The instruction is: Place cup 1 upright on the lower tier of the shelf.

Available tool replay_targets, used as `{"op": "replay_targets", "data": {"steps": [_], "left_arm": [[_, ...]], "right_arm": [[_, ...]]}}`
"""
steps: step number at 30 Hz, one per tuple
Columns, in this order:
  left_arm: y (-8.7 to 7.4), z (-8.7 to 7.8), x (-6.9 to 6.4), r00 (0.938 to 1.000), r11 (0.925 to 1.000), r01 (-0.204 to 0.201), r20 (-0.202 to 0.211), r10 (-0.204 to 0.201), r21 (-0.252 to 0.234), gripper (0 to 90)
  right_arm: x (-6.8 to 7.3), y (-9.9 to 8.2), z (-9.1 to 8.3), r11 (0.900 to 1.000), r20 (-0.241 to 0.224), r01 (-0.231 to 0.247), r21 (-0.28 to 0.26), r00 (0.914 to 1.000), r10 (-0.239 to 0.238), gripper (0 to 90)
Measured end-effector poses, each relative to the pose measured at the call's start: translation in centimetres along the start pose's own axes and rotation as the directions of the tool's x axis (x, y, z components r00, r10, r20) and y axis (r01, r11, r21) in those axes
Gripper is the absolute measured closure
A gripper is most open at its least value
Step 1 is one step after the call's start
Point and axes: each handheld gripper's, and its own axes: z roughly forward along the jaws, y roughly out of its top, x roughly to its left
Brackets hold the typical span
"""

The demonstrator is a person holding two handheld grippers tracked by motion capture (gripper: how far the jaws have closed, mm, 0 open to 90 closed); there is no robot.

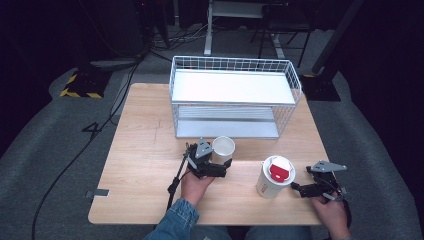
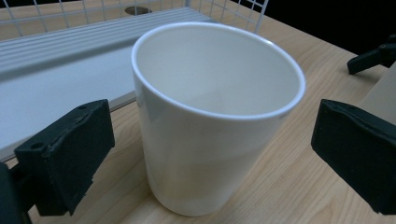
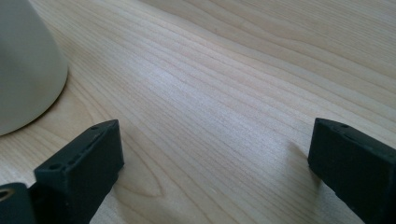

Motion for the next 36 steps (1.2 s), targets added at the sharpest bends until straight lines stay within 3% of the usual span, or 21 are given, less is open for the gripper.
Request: {"op": "replay_targets", "data": {"steps": [10,19,30,36], "left_arm": [[-0.4,1.5,0.4,0.9998,0.9991,0.018,-0.009,-0.018,0.039,1.5],[-0.7,2.1,0.5,1.0000,0.9965,0.008,-0.007,-0.007,0.084,7.3],[-1.0,2.9,0.3,0.9989,0.9901,-0.028,-0.033,0.033,0.138,14.2],[-1.0,3.1,-0.2,0.9943,0.9839,-0.094,-0.034,0.101,0.152,18.9]], "right_arm": [[0.0,0.0,0.0,1.0000,0.003,0.001,-0.001,1.0000,-0.001,3.6],[0.0,0.0,0.0,1.0000,0.004,-0.001,-0.001,1.0000,0.001,3.6],[0.1,0.0,0.0,1.0000,0.004,-0.003,-0.001,1.0000,0.003,3.7],[0.1,0.0,0.0,1.0000,0.004,-0.003,-0.001,1.0000,0.003,3.7]]}}
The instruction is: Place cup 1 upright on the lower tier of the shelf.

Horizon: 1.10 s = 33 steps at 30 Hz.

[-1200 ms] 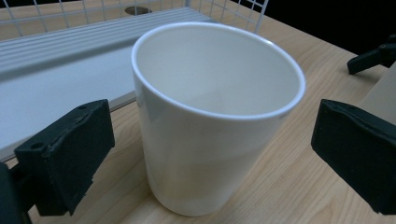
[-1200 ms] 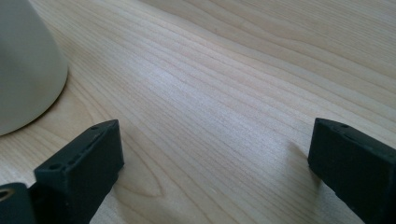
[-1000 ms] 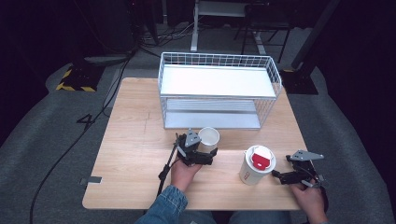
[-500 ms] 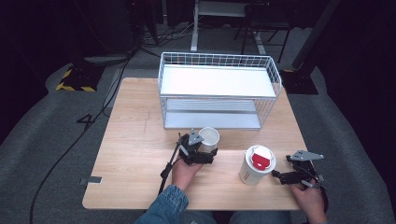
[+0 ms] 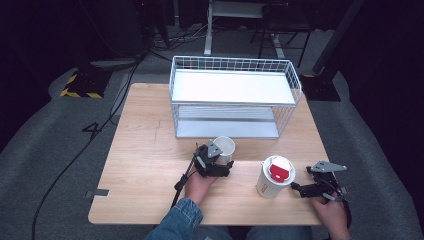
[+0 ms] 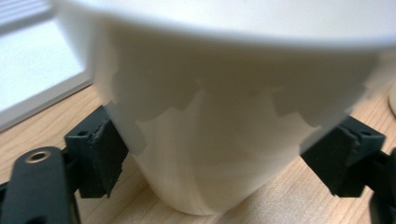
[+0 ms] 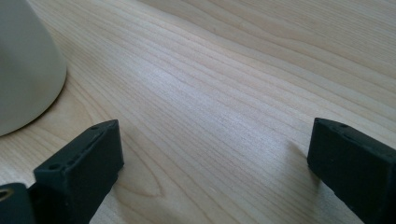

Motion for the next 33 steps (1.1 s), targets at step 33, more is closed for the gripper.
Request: {"op": "replay_targets", "data": {"steps": [33], "left_arm": [[2.0,-1.5,-1.2,0.9990,0.9990,-0.045,0.003,0.045,0.005,23.5]], "right_arm": [[0.0,0.0,0.0,1.0000,0.001,0.000,0.000,1.0000,0.000,3.6]]}}
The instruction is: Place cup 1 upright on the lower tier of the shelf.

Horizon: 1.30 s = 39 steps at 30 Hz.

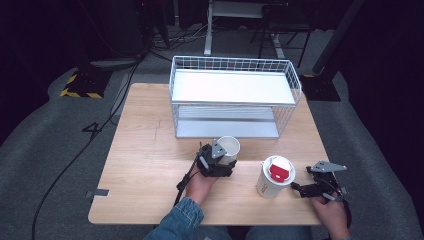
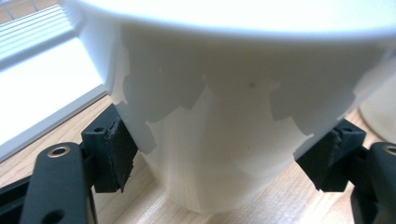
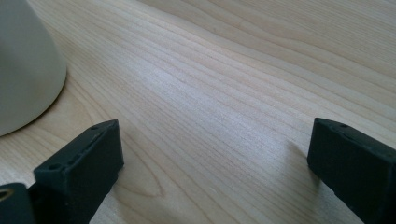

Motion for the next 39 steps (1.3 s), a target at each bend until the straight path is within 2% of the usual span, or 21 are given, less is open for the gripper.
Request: {"op": "replay_targets", "data": {"steps": [10,15,18,21,23,25,32,39], "left_arm": [[2.2,-1.6,0.3,1.0000,0.9992,-0.006,-0.003,0.006,-0.039,23.5],[3.1,-2.0,0.7,0.9999,0.9992,-0.005,-0.010,0.005,-0.041,23.5],[3.5,-2.1,1.2,0.9998,0.9985,0.014,-0.012,-0.015,-0.052,23.5],[4.0,-2.2,1.7,0.9995,0.9989,0.005,-0.030,-0.006,-0.047,23.5],[4.2,-2.3,2.1,0.9991,0.9976,0.021,-0.035,-0.023,-0.066,23.5],[4.4,-2.3,2.5,0.9984,0.9969,0.046,-0.030,-0.048,-0.063,23.5],[5.0,-2.4,3.8,0.9961,0.9954,0.054,-0.065,-0.059,-0.080,23.5],[5.3,-1.8,5.1,0.9931,0.9954,0.070,-0.090,-0.075,-0.066,23.5]], "right_arm": [[0.0,0.0,0.0,1.0000,0.000,-0.001,0.000,1.0000,0.001,3.6],[0.0,0.0,0.0,1.0000,-0.002,0.000,0.000,1.0000,0.000,3.6],[0.0,0.0,0.0,1.0000,0.000,0.000,0.000,1.0000,0.000,3.7],[0.0,0.0,0.0,1.0000,0.000,0.000,0.000,1.0000,0.000,3.6],[0.0,0.0,0.0,1.0000,0.000,0.000,0.000,1.0000,0.000,3.7],[0.0,0.0,0.0,1.0000,-0.002,0.000,0.000,1.0000,0.000,3.7],[0.0,0.0,0.0,1.0000,0.000,-0.001,0.000,1.0000,0.001,3.6],[0.0,0.0,0.0,1.0000,0.000,0.000,0.000,1.0000,0.000,3.7]]}}
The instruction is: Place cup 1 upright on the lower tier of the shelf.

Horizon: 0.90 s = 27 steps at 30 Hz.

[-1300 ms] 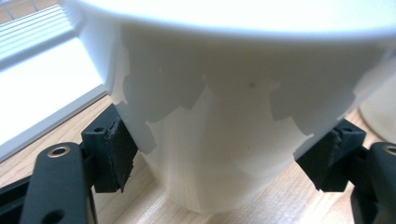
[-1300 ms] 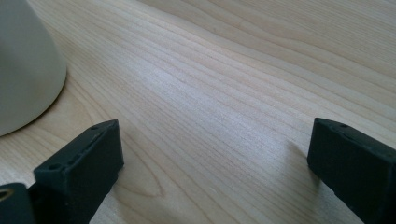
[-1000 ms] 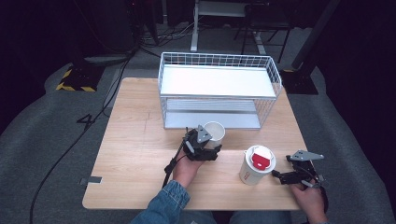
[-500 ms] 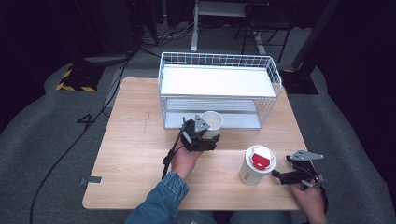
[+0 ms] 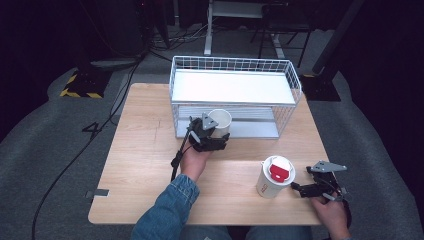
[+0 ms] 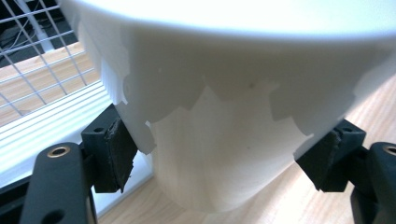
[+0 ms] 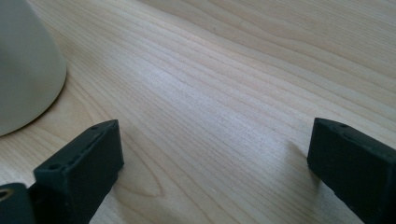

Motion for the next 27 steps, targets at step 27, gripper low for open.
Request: {"op": "replay_targets", "data": {"steps": [27], "left_arm": [[-0.7,4.5,3.6,0.9892,0.9980,0.055,-0.134,-0.059,-0.032,23.3]], "right_arm": [[0.0,0.0,0.0,1.0000,0.000,0.000,0.000,1.0000,0.000,3.7]]}}
